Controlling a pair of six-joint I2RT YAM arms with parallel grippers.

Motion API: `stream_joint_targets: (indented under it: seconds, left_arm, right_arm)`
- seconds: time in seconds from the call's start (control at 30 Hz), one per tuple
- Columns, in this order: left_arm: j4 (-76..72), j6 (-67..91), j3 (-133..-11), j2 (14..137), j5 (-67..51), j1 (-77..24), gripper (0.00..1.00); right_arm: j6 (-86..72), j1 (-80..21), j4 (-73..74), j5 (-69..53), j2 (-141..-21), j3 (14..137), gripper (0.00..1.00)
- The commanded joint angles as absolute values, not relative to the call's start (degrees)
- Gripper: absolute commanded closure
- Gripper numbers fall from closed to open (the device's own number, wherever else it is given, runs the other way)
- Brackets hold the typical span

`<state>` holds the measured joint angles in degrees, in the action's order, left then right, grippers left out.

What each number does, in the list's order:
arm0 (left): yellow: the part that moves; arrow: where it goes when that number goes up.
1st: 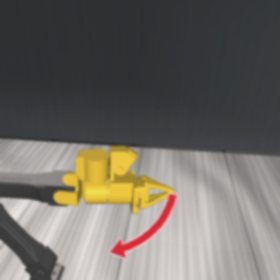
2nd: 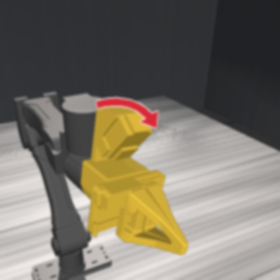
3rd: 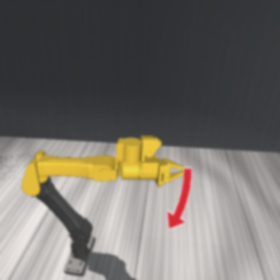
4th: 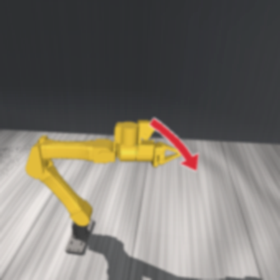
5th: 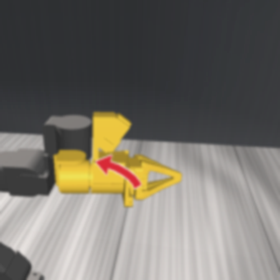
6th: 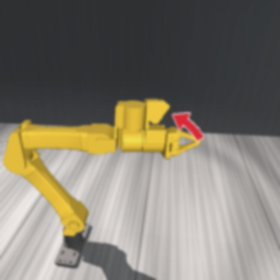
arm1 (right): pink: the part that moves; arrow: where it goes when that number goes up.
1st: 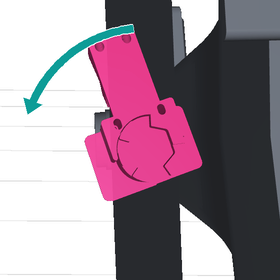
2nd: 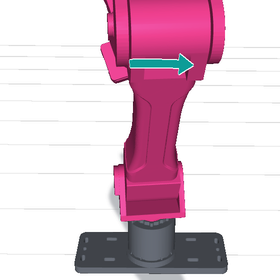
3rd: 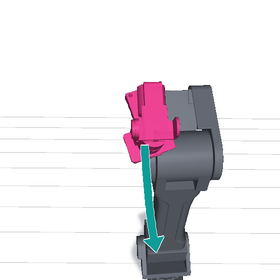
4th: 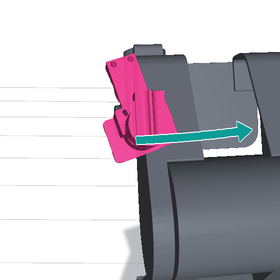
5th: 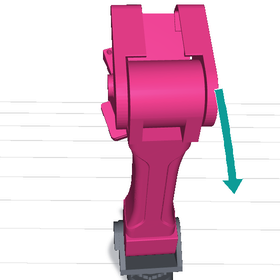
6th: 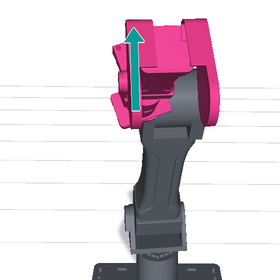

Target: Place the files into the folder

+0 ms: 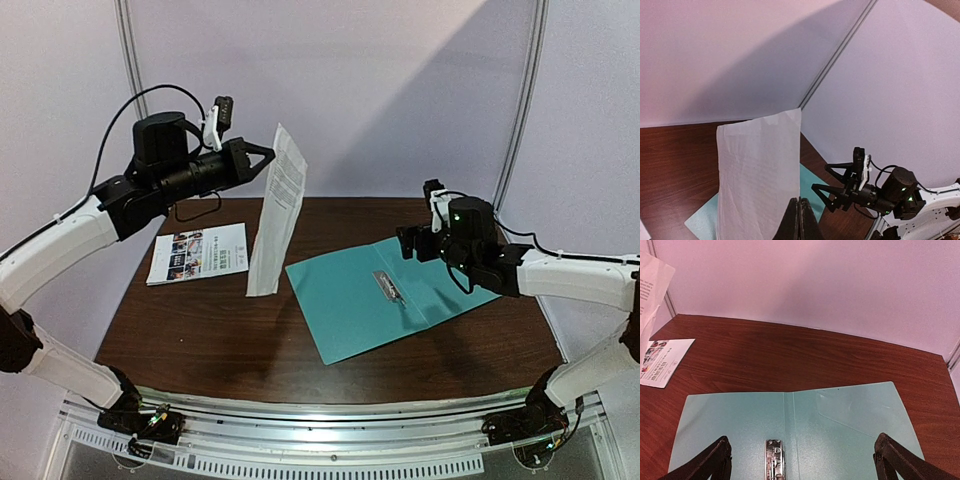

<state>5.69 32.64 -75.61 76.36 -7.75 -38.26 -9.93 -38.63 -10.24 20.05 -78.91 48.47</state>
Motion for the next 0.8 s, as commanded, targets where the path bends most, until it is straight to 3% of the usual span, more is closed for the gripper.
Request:
stream_joint_targets:
  seconds: [0.0,0.37,0.57,0.77]
  left_arm:
    - [-2.84,36.09,-72.90,77.45,-14.23,-38.87,1.00]
    - [-6.62,51.87,-62.34,78.00,-9.75,-32.90,1.00]
    - [-9.63,60.32,-51.40,85.24,-10.09,-29.39,1.00]
    - [-8.96,60.68,-48.47,89.78,-7.04,-31.21,1.00]
  right_arm:
    - [-8.29,-38.86,-9.73,25.75,-77.35,47.29,0.01]
    - [-8.69,-38.73,-7.84,28.99,-78.15,47.72,0.01]
    - [-9.78,-38.58,-7.11,27.75,-79.82,48.46,0.01]
    - [-11.11,-38.59,-6.03,26.41,-81.51,48.68,0.01]
